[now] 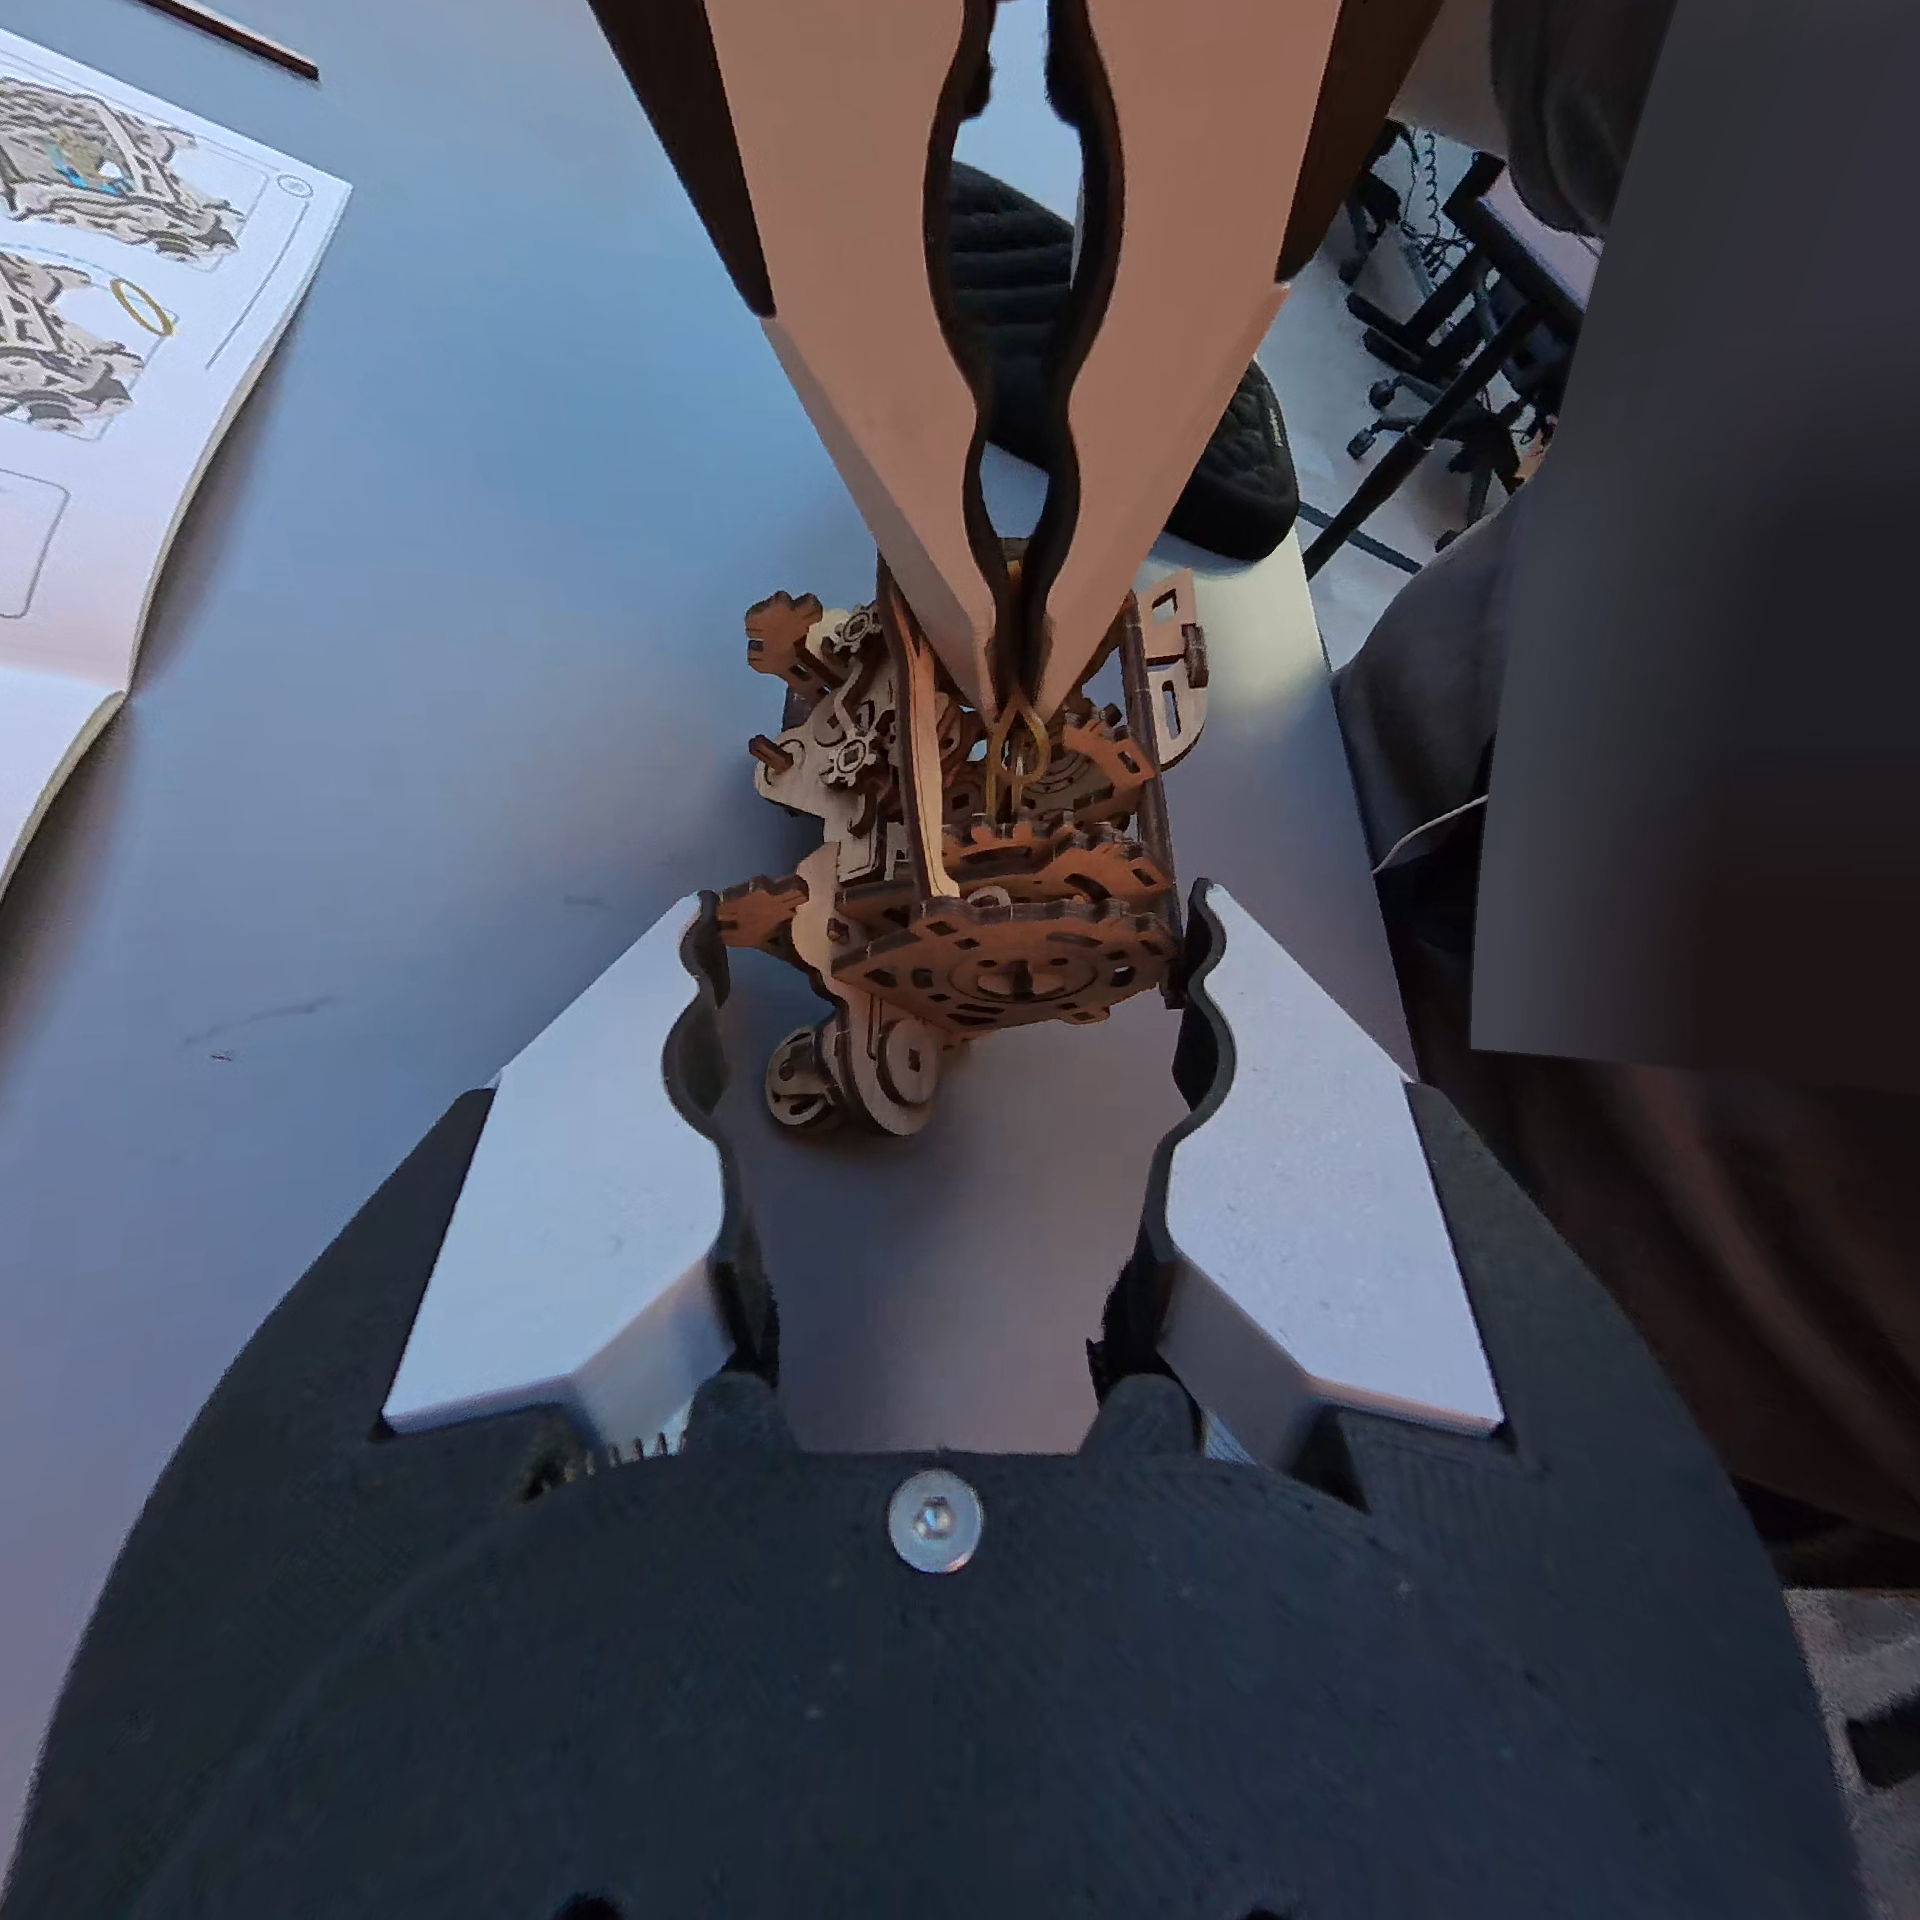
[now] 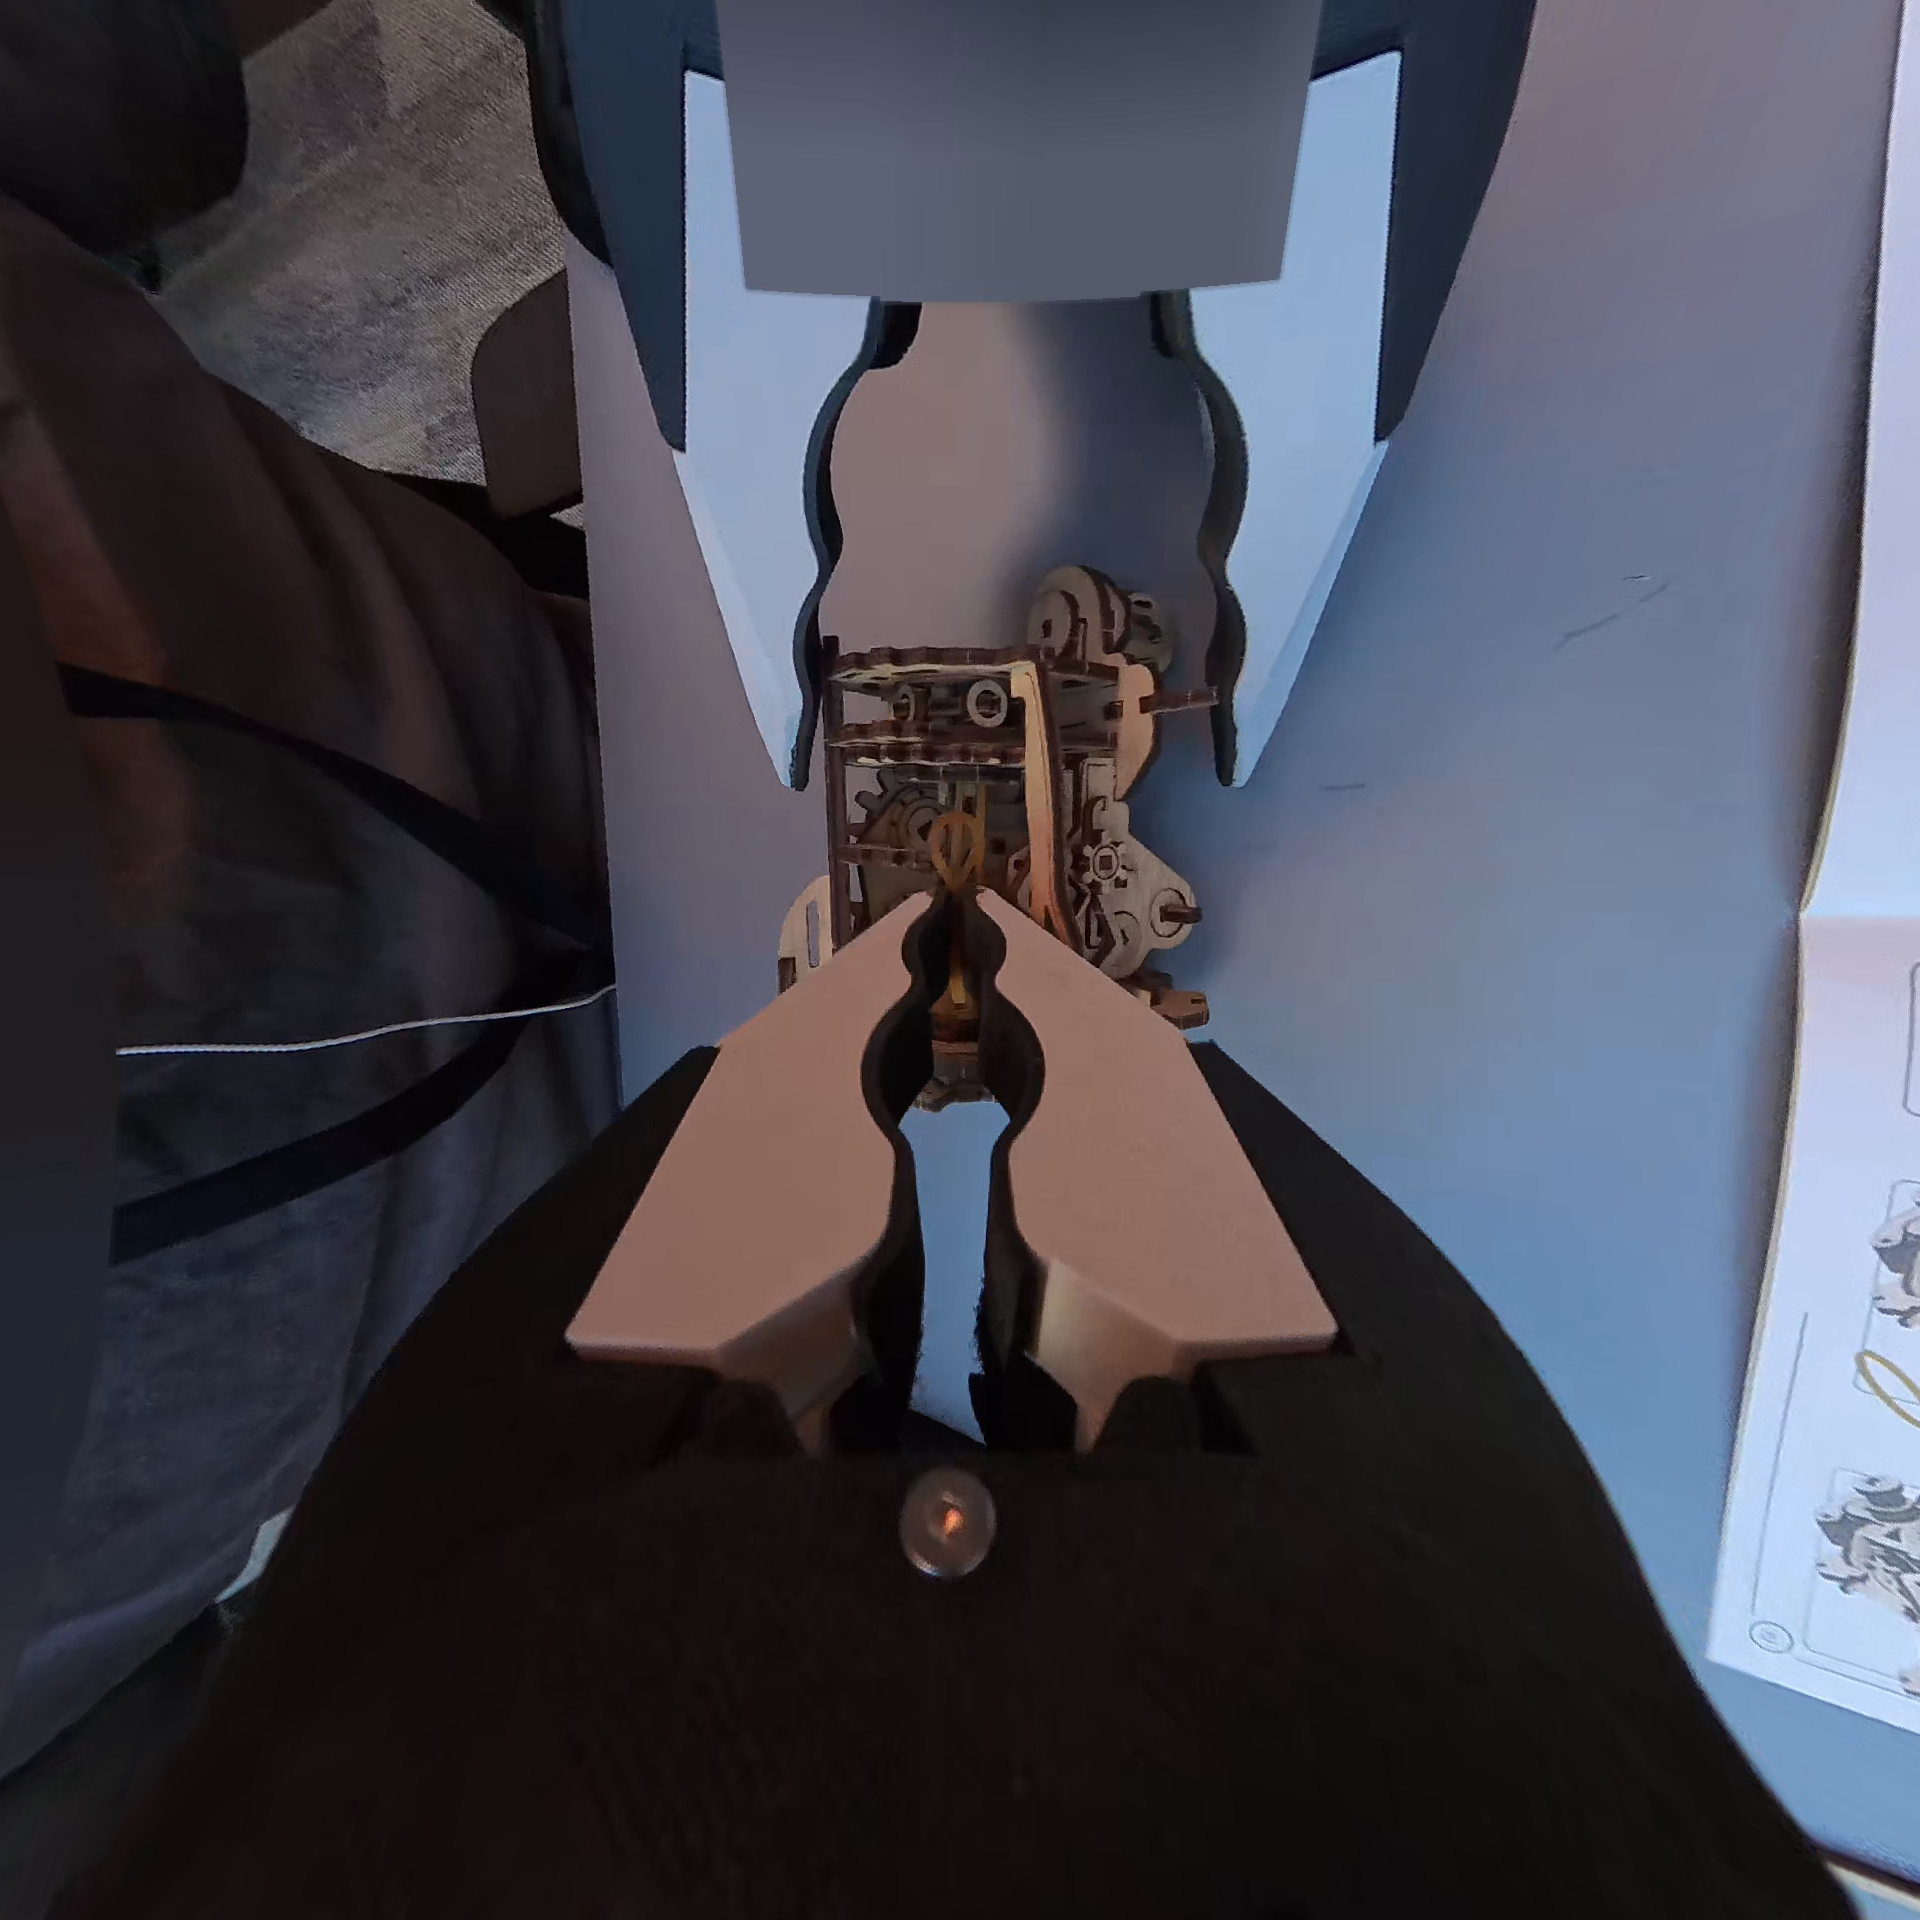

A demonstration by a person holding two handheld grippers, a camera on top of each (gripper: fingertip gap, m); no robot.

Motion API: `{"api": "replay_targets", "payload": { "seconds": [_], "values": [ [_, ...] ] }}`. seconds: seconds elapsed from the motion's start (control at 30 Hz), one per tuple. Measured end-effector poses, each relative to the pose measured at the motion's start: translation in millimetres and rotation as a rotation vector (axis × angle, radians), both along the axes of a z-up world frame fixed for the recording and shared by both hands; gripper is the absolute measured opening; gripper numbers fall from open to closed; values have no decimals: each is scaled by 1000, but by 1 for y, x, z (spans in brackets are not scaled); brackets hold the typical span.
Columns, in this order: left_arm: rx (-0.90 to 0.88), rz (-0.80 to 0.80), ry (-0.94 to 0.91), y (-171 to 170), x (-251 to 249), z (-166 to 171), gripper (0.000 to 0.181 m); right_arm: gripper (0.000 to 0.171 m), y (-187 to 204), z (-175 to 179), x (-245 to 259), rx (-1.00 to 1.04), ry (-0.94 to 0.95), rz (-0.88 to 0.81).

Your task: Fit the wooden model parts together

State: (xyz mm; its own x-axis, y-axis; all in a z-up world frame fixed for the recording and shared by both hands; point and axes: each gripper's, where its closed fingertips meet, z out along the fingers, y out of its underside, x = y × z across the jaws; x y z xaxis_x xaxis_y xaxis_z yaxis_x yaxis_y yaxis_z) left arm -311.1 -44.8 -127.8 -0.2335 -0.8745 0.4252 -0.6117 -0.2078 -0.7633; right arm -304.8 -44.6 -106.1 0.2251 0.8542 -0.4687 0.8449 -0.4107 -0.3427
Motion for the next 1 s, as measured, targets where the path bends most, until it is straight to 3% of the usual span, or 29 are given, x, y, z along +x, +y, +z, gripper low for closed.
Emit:
{"api": "replay_targets", "payload": {
  "seconds": [0.43,1.0],
  "values": [
    [111,17,-34,-1,2,1,86,0,0,3,-4,139,12,14],
    [177,61,-38,-3,5,1,86,0,-5,1,-1,108,-247,170]
  ]
}}
